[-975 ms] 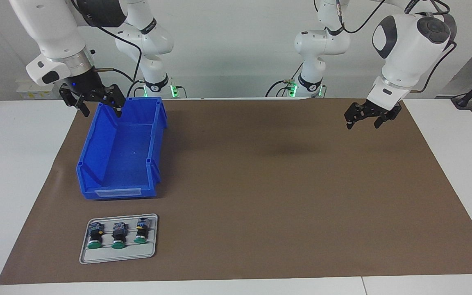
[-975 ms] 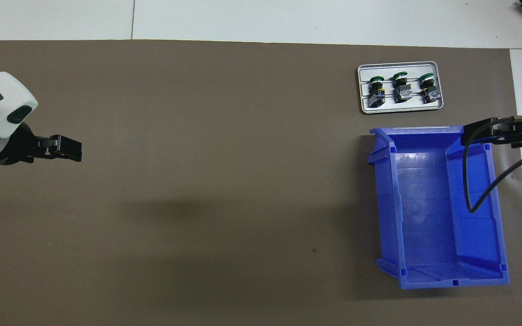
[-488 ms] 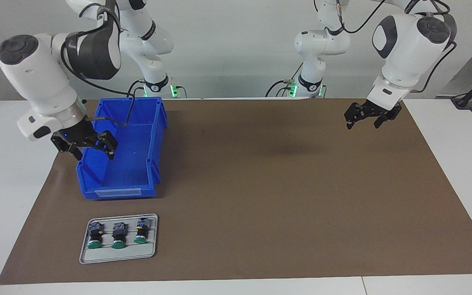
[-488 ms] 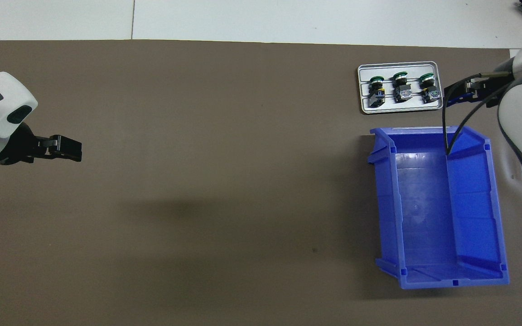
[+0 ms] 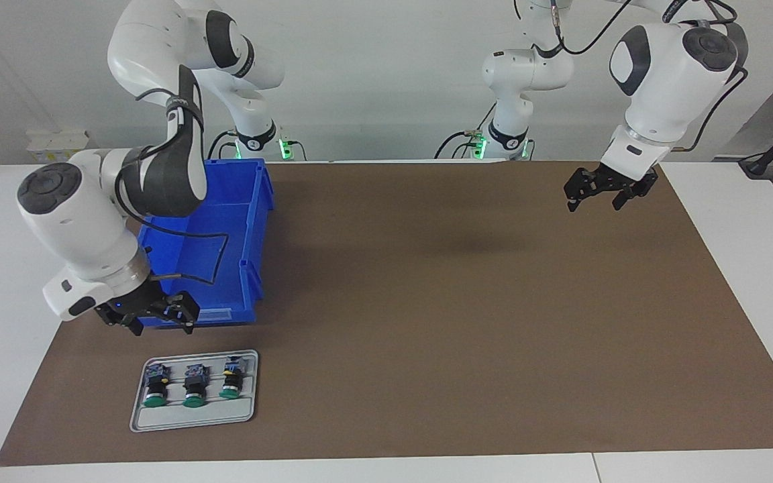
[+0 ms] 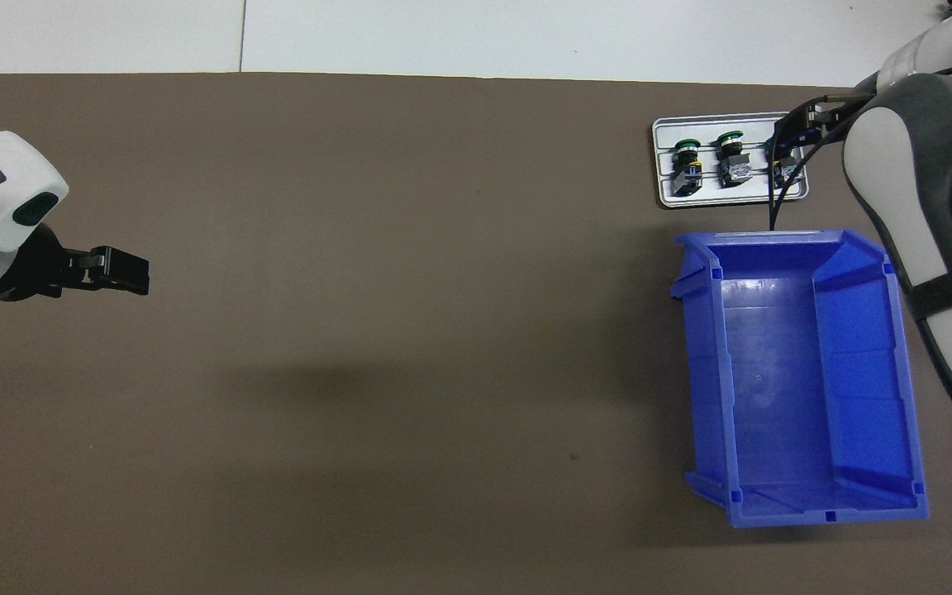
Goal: Place and press button with both arms
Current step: 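Reach the right gripper down to a green button on the tray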
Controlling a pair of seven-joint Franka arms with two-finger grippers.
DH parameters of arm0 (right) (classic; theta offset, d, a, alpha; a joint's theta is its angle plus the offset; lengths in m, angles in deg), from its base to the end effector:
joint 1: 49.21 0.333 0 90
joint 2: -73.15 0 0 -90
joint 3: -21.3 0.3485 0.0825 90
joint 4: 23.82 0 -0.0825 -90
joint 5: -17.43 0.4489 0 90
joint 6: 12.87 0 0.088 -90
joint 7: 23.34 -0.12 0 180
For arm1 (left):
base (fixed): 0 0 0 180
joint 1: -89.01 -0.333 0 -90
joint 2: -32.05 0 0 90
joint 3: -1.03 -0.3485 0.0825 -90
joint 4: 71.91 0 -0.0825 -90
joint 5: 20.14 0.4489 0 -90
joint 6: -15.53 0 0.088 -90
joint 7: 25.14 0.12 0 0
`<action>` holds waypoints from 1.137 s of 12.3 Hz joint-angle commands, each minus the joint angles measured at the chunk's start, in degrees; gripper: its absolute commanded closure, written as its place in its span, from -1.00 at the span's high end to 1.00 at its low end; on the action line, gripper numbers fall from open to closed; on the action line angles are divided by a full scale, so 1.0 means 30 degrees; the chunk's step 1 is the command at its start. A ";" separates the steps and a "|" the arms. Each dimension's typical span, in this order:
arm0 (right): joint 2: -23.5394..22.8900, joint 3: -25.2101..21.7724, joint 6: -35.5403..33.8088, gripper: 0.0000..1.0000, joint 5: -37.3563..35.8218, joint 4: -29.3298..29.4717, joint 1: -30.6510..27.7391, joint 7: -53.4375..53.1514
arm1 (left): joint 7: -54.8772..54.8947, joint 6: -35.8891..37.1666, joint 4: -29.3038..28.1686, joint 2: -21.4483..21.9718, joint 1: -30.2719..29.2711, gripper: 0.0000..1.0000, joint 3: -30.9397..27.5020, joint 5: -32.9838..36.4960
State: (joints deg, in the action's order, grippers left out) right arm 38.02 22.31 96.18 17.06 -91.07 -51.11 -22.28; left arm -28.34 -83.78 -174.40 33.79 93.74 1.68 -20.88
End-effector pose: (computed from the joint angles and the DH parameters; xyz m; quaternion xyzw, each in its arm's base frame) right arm 0.8253 -0.0172 0.4460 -0.9983 -0.0005 -0.0582 0.0009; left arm 0.6104 -0.0589 0.5590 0.9997 -0.0179 -0.0130 0.0052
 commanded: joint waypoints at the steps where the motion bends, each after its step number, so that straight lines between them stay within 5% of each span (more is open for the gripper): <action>1: -0.2113 0.0746 0.1115 0.90 -0.0024 0.1700 -0.0626 0.1082 | 0.0100 -0.0090 -0.0435 0.0505 -0.0229 1.00 0.0164 0.0332; 8: -0.4375 0.0747 0.3110 0.81 -0.0258 0.1970 -0.0598 0.1141 | 0.0100 -0.0090 -0.0435 0.0505 -0.0229 1.00 0.0164 0.0332; 14: -0.3880 0.0747 0.5275 0.69 -0.0170 -0.0339 -0.0627 0.1112 | 0.0100 -0.0090 -0.0406 0.0505 -0.0229 1.00 0.0164 0.0332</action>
State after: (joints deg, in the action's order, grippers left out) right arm 25.42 23.36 108.88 17.06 -88.35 -51.97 -20.41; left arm -28.34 -83.78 -174.40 33.79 93.74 1.68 -20.88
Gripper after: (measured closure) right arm 0.150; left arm 0.000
